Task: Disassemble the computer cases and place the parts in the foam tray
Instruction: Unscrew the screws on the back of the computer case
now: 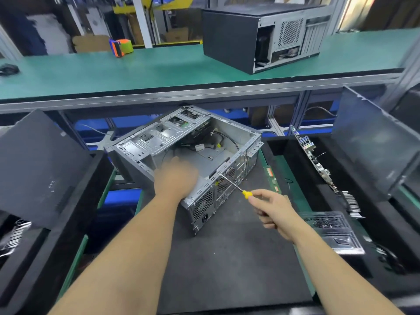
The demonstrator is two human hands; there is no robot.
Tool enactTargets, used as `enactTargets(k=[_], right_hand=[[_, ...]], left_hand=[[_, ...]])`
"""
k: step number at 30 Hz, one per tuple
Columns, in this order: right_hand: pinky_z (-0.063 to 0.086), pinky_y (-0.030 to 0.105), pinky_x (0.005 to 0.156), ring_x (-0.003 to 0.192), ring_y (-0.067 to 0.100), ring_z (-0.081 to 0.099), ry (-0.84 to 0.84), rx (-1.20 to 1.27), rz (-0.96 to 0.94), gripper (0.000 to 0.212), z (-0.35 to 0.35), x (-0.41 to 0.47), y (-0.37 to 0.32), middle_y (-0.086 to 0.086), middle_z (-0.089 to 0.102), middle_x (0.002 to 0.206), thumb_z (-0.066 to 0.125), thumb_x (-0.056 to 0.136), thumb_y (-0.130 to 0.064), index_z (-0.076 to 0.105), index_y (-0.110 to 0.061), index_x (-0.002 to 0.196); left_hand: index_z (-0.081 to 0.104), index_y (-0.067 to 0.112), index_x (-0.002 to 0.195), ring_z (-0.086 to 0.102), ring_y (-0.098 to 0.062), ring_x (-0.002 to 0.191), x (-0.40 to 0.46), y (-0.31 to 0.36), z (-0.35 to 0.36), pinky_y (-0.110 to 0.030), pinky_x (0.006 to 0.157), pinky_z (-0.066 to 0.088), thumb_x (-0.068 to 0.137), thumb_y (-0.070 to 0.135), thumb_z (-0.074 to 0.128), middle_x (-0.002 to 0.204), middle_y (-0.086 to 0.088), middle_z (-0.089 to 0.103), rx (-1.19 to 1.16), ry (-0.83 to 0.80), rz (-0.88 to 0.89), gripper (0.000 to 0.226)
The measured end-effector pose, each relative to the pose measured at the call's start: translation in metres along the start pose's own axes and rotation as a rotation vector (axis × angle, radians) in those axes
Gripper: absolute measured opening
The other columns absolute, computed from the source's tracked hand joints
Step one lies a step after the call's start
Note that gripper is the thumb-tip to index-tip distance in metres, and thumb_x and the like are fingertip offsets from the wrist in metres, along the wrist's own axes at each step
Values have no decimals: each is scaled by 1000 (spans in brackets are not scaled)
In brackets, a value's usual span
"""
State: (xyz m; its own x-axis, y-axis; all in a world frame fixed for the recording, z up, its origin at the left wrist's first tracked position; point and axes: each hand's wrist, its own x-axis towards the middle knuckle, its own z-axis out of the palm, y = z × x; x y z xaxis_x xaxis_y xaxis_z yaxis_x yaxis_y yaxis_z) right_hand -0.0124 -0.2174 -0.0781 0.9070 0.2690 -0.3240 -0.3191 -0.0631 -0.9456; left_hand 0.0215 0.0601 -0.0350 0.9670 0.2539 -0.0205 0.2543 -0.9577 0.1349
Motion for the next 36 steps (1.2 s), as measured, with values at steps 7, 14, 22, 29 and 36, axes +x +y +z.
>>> enactTargets(k=[7,14,22,29,36], right_hand=[[41,27,49,56,15,48,125,117,-92,18,22,2,5,4,57,71,64,98,-27,67,-14,86],[52,36,100,124,16,55,207,231,-96,30,53,29,-22,17,59,123,53,102,-37,60,-8,107],[56,45,95,117,17,63,19,111,-71,31,44,52,-50,5,61,129,53,101,-42,58,-12,106],[32,24,48,47,17,33,78,21,-80,15,-1,17,-20,5,53,64,62,97,-30,69,-21,87],[22,24,49,52,15,35,106,-133,-65,15,-16,-1,5,1,44,58,77,86,-28,76,-16,79]], left_hand=[[49,26,142,51,-36,125,8,-7,-1,-48,102,36,99,50,36,147,-10,47,-99,25,-60,51],[54,24,133,51,-37,122,-4,4,-1,-45,100,35,99,47,30,136,-16,52,-21,-16,-110,48],[55,19,135,50,-38,126,-11,19,-3,-48,104,33,98,47,32,138,-18,53,-59,8,-198,52],[58,18,134,52,-37,123,-12,15,0,-44,100,35,101,44,33,136,-17,55,-76,48,-178,49],[57,20,136,53,-36,122,-11,14,1,-44,101,35,100,45,33,135,-16,56,-83,55,-177,50]])
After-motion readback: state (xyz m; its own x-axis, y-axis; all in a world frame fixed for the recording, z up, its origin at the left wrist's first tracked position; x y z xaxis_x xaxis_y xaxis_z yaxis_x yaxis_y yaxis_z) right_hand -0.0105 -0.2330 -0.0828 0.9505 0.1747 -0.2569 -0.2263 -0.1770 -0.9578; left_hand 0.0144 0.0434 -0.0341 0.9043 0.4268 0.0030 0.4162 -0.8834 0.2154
